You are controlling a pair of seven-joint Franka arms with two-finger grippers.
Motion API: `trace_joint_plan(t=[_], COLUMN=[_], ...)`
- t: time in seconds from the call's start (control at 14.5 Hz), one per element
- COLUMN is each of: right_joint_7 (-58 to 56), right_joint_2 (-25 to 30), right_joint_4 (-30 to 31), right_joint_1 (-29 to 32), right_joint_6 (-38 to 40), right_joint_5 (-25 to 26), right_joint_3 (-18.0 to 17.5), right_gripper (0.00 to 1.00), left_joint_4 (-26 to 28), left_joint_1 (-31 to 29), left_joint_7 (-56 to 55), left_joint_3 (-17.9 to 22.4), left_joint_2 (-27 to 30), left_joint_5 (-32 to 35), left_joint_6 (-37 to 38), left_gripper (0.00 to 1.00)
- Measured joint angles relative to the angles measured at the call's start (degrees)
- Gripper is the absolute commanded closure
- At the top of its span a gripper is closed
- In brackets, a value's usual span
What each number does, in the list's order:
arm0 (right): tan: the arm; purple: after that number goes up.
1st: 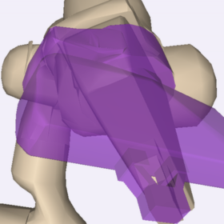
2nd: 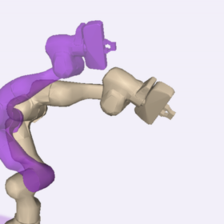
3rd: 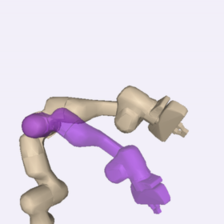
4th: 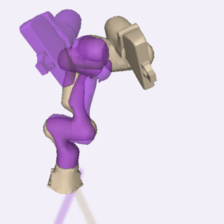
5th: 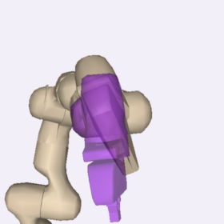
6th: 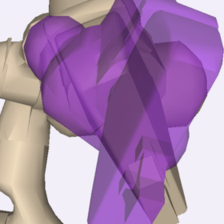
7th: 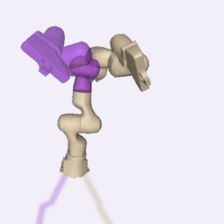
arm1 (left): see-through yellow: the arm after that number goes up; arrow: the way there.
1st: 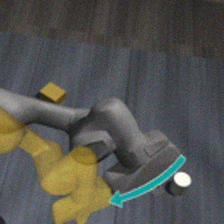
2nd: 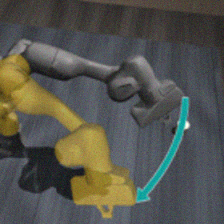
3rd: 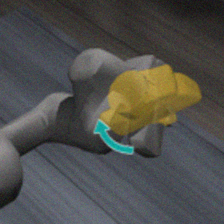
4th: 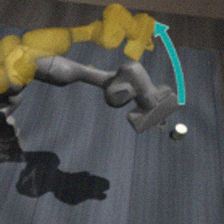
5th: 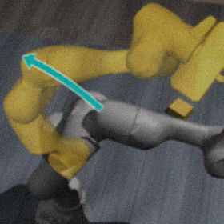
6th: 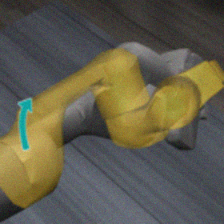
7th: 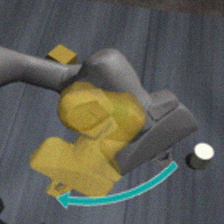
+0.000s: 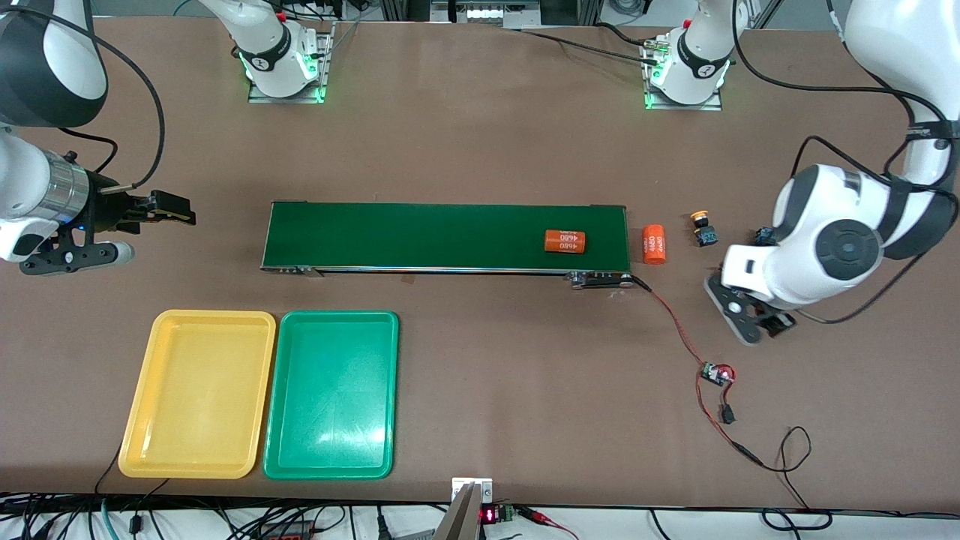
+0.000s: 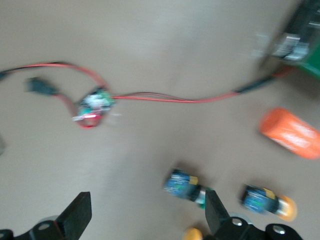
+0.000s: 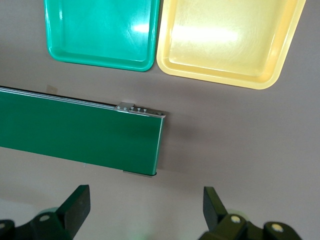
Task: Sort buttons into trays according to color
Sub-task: 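Grasp a green-capped button with the left gripper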
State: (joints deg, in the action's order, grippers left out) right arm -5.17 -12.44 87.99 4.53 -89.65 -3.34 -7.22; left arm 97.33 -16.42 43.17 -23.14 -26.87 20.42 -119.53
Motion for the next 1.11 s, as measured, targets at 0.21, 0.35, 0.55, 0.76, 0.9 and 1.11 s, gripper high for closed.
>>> trace_joint_plan(t=[0.21,0.35,0.55,0.76,0.9,1.11], right_joint_7=[0.00,0.00,-0.01,-0.03,-0.07,-0.15], right_joint_2=[-0.03,-0.03,-0.03,-0.04,-0.04,-0.04], right_joint_4=[0.08,0.09,0.09,0.11,0.12,0.14], right_joint_1=[0.40,0.41,0.41,0.41,0.40,0.35], right_joint_6=[0.01,0.01,0.02,0.09,0.32,0.53], right_joint_5=[-0.35,-0.37,-0.41,-0.43,-0.43,-0.43], right_joint_3=[0.00,0.00,0.00,-0.02,-0.04,-0.09], right_gripper=[0.00,0.00,0.00,0.00,0.00,0.00], left_joint_4=[0.59,0.75,2.23,6.26,7.47,8.32], left_joint_1=[-0.16,-0.19,0.00,0.94,1.79,1.95], left_joint_7=[-1.09,-1.87,-14.73,-35.37,-43.05,-46.03], left_joint_3=[5.53,8.21,9.05,9.04,9.05,9.62], left_joint_2=[-0.49,-0.76,-0.95,-1.54,-2.24,-4.19], left_joint_5=[-1.47,-4.64,-5.90,-5.99,-5.99,-5.99], left_joint_6=[-3.98,-3.88,-2.85,-3.04,-3.23,-3.39], left_gripper=[0.00,0.00,0.00,0.00,0.00,0.00])
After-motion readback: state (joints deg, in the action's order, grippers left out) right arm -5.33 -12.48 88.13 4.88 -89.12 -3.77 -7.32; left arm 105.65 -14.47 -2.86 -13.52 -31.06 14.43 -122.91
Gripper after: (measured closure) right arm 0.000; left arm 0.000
